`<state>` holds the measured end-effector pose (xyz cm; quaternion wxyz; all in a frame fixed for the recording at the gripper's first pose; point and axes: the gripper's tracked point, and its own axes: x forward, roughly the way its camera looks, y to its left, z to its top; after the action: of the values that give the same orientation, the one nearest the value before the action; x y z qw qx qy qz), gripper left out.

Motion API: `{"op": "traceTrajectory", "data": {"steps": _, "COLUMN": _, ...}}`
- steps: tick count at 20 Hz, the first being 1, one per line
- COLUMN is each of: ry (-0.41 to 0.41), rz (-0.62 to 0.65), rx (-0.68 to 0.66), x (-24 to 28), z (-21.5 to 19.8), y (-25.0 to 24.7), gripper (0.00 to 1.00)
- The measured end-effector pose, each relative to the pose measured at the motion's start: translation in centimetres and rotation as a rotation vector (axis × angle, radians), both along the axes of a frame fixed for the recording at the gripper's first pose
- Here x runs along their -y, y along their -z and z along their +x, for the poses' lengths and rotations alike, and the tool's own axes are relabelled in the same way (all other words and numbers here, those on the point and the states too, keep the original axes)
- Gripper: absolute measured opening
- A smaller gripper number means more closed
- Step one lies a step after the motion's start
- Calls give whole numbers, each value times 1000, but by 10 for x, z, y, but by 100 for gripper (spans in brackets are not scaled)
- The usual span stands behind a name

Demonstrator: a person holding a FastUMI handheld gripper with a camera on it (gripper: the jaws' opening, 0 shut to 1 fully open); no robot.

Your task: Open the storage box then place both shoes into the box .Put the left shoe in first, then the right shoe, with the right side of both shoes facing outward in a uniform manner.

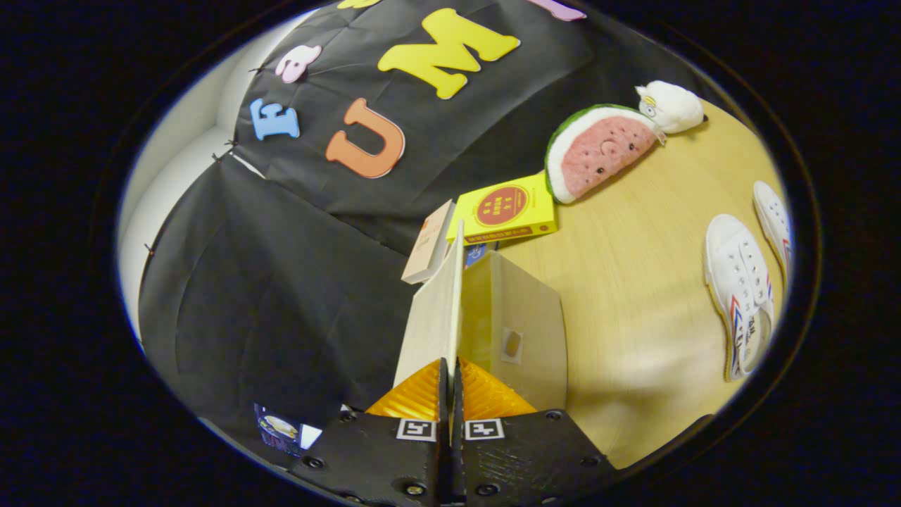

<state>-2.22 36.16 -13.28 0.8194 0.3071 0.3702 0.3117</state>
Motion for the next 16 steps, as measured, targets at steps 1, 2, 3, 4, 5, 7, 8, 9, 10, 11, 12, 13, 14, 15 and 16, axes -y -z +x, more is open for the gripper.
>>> {"op": "traceTrajectory", "data": {"steps": 1, "ry": -12, "rz": -25, "rx": 17, "x": -5, "z": -3, "y": -10, "gripper": 0}}
{"op": "traceTrajectory", "data": {"steps": 2, "ry": -27, "rz": -40, "rx": 41, "x": -11, "z": -7, "y": -22, "gripper": 0}}
{"op": "traceTrajectory", "data": {"steps": 3, "ry": -48, "rz": -64, "rx": 67, "x": -21, "z": -11, "y": -35, "gripper": 0}}
{"op": "traceTrajectory", "data": {"steps": 4, "ry": -69, "rz": -88, "rx": 101, "x": -31, "z": -13, "y": -47, "gripper": 0}}
{"op": "traceTrajectory", "data": {"steps": 5, "ry": -92, "rz": -107, "rx": 135, "x": -42, "z": -17, "y": -60, "gripper": 0}}
{"op": "traceTrajectory", "data": {"steps": 7, "ry": -144, "rz": -128, "rx": 191, "x": -71, "z": -26, "y": -83, "gripper": 1}}
{"op": "traceTrajectory", "data": {"steps": 8, "ry": -168, "rz": -139, "rx": 213, "x": -84, "z": -29, "y": -89, "gripper": 1}}
{"op": "traceTrajectory", "data": {"steps": 9, "ry": -187, "rz": -179, "rx": 240, "x": -96, "z": -31, "y": -91, "gripper": 1}}
{"op": "traceTrajectory", "data": {"steps": 10, "ry": -201, "rz": -212, "rx": 274, "x": -105, "z": -31, "y": -94, "gripper": 1}}
{"op": "traceTrajectory", "data": {"steps": 11, "ry": -225, "rz": -226, "rx": 308, "x": -122, "z": -35, "y": -101, "gripper": 1}}
{"op": "traceTrajectory", "data": {"steps": 12, "ry": -252, "rz": -236, "rx": 337, "x": -139, "z": -39, "y": -106, "gripper": 1}}
{"op": "traceTrajectory", "data": {"steps": 13, "ry": -276, "rz": -240, "rx": 354, "x": -154, "z": -44, "y": -110, "gripper": 1}}
{"op": "traceTrajectory", "data": {"steps": 14, "ry": -296, "rz": -243, "rx": 364, "x": -168, "z": -48, "y": -112, "gripper": 1}}
{"op": "traceTrajectory", "data": {"steps": 15, "ry": -310, "rz": -244, "rx": 371, "x": -182, "z": -49, "y": -112, "gripper": 4}}
{"op": "traceTrajectory", "data": {"steps": 16, "ry": -320, "rz": -250, "rx": 379, "x": -192, "z": -50, "y": -113, "gripper": 8}}
